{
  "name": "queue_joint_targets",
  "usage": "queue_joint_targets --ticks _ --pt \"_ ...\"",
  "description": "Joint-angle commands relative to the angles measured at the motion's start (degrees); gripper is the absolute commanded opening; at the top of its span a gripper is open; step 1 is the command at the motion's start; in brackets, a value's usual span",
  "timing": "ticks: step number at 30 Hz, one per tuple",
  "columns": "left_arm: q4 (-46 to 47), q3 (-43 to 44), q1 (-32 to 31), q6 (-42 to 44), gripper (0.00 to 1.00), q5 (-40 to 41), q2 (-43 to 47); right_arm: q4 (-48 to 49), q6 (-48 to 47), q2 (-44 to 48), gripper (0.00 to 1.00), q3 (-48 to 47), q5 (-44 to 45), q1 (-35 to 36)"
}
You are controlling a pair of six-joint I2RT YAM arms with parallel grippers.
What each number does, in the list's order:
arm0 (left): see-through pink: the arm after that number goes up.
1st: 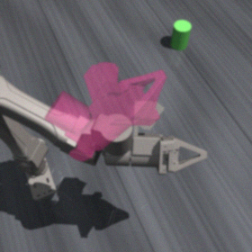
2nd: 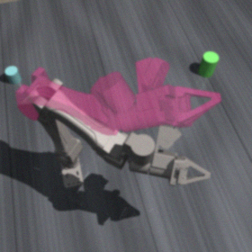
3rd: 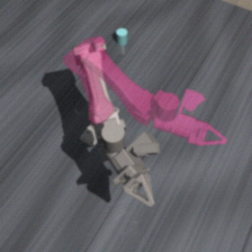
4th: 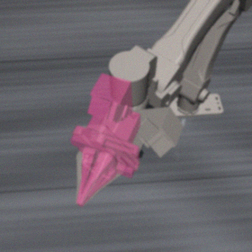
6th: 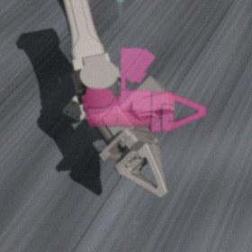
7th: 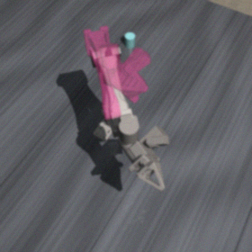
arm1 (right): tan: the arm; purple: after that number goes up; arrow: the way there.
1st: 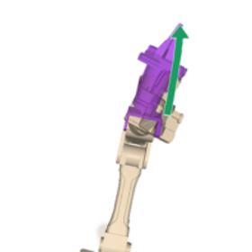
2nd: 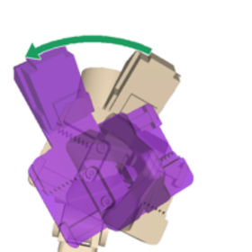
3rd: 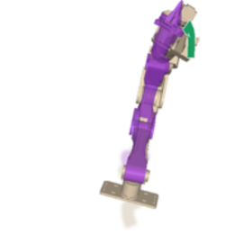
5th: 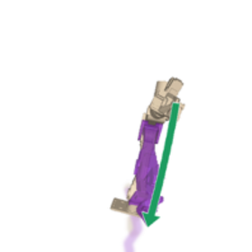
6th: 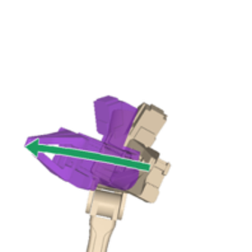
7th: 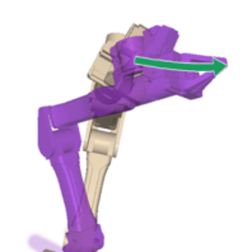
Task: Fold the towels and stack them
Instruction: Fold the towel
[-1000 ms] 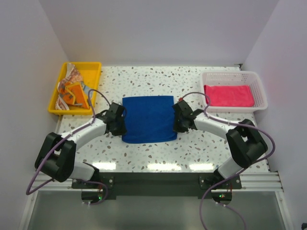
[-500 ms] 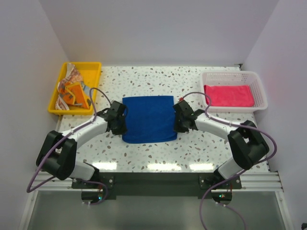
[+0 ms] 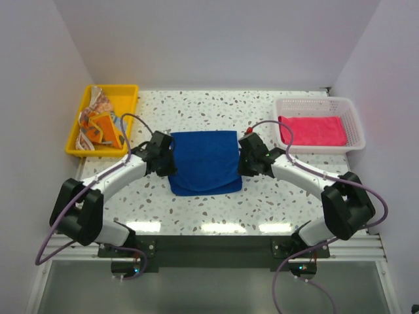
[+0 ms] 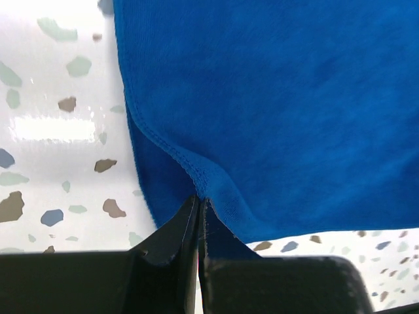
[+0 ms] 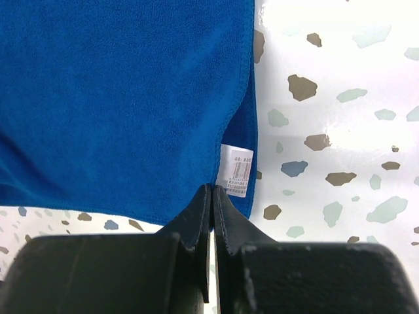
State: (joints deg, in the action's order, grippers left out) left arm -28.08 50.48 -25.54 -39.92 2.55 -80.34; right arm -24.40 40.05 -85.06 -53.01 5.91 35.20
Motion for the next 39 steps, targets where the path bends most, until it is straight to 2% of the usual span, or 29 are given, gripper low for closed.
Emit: queue_joint_targets --ticks 1,5,13,18,23,27,31,39 --pt "3.4 -2.8 -0.2 -1.0 0.0 -1.2 -1.9 1.2 -0.4 -0.6 0.0 0.5 -0.3 0.0" --pt "3.6 -0.7 -0.3 -0.9 0.0 -3.7 -4.9 2.0 -0.4 -1.4 0.0 0.9 -1.5 -0.1" --pt "-4.9 5.3 -0.3 1.5 0.0 2.6 -0.9 -2.8 -2.9 1.1 0.0 -2.6 1.6 -0.1" --pt "-11.1 5.6 -0.3 1.9 0.0 4.0 3.7 -6.4 -3.2 5.3 0.0 -3.9 2.2 -0.1" --pt "-13.1 0.9 -0.3 2.0 0.0 1.1 7.2 -6.2 -1.3 8.8 0.0 0.1 -0.2 -0.1" --pt "-9.6 -4.6 -0.3 2.0 0.0 -2.3 6.9 -3.6 0.7 9.0 0.0 5.2 -2.7 -0.2" --pt "-7.5 -8.8 -0.3 2.2 0.0 -2.3 4.4 0.8 2.5 6.1 0.0 9.6 -4.9 -0.1" --pt "-5.3 -11.9 -0.3 2.3 0.0 -1.8 3.3 5.5 4.0 0.9 0.0 12.8 -5.4 0.0"
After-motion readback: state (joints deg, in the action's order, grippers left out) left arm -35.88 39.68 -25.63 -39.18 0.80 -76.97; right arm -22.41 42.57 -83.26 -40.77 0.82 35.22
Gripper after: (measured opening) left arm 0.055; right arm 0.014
